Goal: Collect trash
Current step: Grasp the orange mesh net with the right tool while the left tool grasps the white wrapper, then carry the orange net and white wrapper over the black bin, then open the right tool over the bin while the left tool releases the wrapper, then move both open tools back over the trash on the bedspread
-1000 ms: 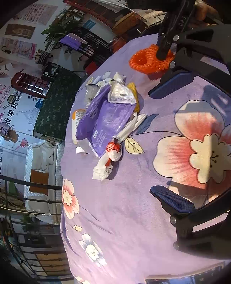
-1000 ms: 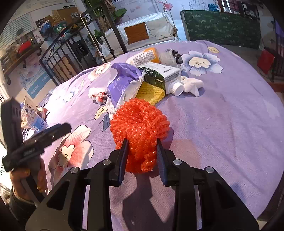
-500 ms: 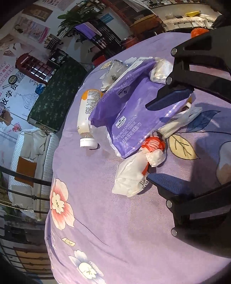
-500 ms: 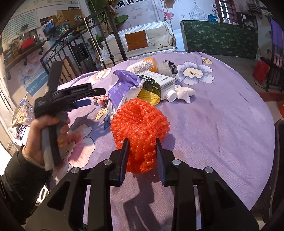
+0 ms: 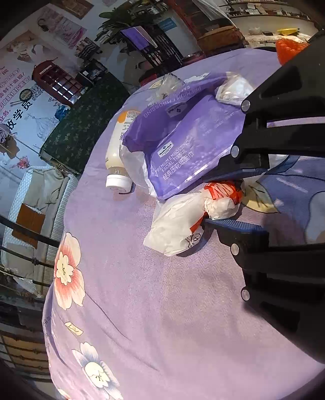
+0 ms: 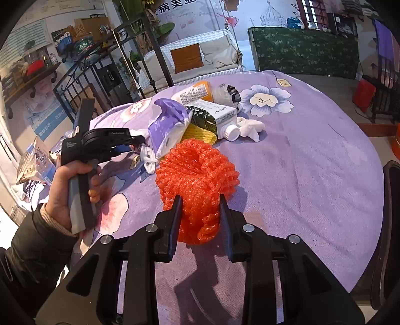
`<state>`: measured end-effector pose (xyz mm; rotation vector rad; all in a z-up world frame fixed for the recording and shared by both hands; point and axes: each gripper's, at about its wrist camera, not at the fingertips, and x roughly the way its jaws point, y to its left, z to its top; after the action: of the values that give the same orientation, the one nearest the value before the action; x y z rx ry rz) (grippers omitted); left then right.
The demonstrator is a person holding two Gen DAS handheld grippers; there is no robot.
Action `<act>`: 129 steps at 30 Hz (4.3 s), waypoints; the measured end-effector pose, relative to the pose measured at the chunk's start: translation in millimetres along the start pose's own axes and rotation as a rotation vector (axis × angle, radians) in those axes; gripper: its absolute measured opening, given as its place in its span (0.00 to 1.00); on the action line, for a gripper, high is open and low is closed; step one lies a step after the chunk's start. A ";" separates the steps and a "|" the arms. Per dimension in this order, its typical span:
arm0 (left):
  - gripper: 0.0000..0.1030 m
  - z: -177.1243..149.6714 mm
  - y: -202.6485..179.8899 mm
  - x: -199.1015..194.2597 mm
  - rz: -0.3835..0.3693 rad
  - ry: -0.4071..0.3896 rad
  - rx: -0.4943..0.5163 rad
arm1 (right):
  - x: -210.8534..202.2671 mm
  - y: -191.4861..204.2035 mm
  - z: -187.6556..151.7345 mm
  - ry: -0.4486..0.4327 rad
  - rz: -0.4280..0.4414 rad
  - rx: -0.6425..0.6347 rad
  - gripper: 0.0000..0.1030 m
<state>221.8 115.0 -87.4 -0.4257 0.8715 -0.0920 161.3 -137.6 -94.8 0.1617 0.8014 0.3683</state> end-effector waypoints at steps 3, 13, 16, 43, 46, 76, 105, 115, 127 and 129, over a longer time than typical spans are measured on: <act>0.27 -13.6 -4.6 -27.7 -0.006 -0.039 0.032 | -3.4 0.7 -0.9 -0.013 -0.002 -0.007 0.29; 0.27 -53.7 -59.2 -102.4 -0.073 -0.135 0.184 | -18.9 -2.5 -5.5 -0.042 -0.014 -0.007 0.29; 0.27 -61.7 -75.9 -107.8 -0.095 -0.136 0.223 | -24.0 -4.9 -6.3 -0.051 -0.018 0.000 0.29; 0.27 -136.4 -264.1 -51.8 -0.469 0.040 0.635 | -148.0 -191.6 -42.3 -0.195 -0.552 0.326 0.29; 0.27 -143.1 -276.3 -47.6 -0.485 0.054 0.657 | -149.3 -215.9 -46.7 -0.178 -0.601 0.369 0.29; 0.27 -188.8 -356.3 -8.1 -0.570 0.195 0.799 | -173.5 -258.0 -65.4 -0.239 -0.729 0.517 0.74; 0.89 -237.9 -440.6 46.0 -0.576 0.329 0.918 | -265.8 -272.0 -73.9 -0.385 -0.866 0.572 0.77; 0.91 -236.1 -432.9 35.0 -0.542 0.294 0.945 | -263.9 -272.7 -71.6 -0.374 -0.870 0.572 0.78; 0.94 -192.8 -348.0 10.1 -0.389 0.167 0.821 | -216.9 -260.2 -56.6 -0.295 -0.704 0.525 0.81; 0.94 -182.1 -330.1 7.1 -0.360 0.151 0.769 | -200.5 -252.8 -51.4 -0.273 -0.647 0.508 0.81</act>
<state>119.1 -247.0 -64.0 0.1563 0.8302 -0.7718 62.1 -447.6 -66.2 0.4026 0.6209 -0.4681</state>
